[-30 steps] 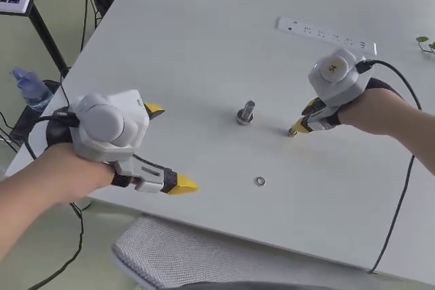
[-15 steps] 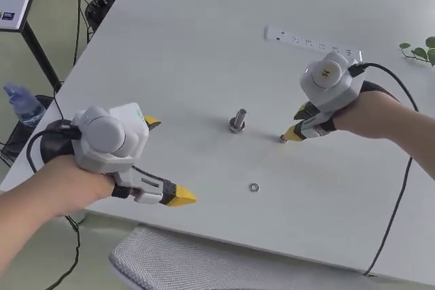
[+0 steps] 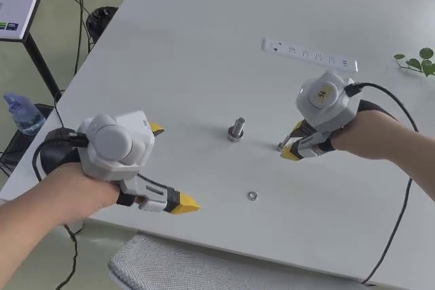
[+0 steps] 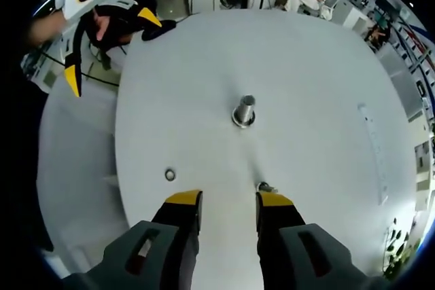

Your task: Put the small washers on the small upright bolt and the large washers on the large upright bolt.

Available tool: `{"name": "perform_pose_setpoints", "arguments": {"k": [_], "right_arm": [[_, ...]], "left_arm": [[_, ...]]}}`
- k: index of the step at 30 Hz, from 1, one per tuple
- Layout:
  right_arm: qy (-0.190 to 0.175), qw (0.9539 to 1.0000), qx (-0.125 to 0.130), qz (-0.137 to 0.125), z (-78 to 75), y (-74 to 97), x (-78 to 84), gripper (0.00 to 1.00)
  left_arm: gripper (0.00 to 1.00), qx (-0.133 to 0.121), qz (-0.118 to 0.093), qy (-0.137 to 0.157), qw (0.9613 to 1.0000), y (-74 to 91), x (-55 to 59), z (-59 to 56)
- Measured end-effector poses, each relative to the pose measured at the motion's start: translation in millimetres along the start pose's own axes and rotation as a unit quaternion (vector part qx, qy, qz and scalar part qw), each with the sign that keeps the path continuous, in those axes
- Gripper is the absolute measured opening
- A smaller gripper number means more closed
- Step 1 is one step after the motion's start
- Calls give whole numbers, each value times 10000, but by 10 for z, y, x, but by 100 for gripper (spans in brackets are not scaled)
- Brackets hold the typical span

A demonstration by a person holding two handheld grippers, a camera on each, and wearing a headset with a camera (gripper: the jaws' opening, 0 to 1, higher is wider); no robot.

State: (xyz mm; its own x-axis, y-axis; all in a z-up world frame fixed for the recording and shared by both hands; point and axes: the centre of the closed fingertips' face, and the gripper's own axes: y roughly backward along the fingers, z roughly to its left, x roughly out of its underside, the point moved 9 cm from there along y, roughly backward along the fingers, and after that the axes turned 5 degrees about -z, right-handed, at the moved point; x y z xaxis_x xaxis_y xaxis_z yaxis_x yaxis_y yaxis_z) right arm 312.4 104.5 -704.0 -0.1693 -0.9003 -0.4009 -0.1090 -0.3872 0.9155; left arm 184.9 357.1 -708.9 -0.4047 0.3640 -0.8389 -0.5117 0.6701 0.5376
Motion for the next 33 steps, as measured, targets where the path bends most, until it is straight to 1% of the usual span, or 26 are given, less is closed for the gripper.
{"name": "perform_pose_setpoints", "arguments": {"k": [4,7,9,10,15,19,22,27,30,33], "right_arm": [[52,10000,-82,-5,164,-15,13,33],[108,9998,-154,-11,272,-34,19,33],[192,9997,-177,1,329,-50,26,33],[211,9996,-191,2,336,-59,33,33],[258,9992,-298,-33,485,-97,60,33],[316,9989,-356,6,555,-138,113,33],[291,9988,-386,4,589,-150,131,33],[327,9986,-425,-15,673,-199,138,33],[284,9985,-466,-64,703,-242,133,33],[267,9986,-447,-74,724,-285,140,32]], "left_arm": [[97,-11,-14,-4,10000,10,-1,-5],[97,-22,39,-19,10000,13,16,4],[96,-28,40,-16,10000,19,16,-2],[96,-34,36,-10,10000,21,16,-3],[96,-52,4,-13,10000,37,5,-32],[96,-61,6,-20,10000,39,11,-35],[95,-72,-9,-13,10000,40,8,-43],[95,-72,-17,1,10000,39,11,-69],[95,-62,-25,9,10000,35,12,-70],[95,-68,-6,6,10000,34,20,-69]]}}
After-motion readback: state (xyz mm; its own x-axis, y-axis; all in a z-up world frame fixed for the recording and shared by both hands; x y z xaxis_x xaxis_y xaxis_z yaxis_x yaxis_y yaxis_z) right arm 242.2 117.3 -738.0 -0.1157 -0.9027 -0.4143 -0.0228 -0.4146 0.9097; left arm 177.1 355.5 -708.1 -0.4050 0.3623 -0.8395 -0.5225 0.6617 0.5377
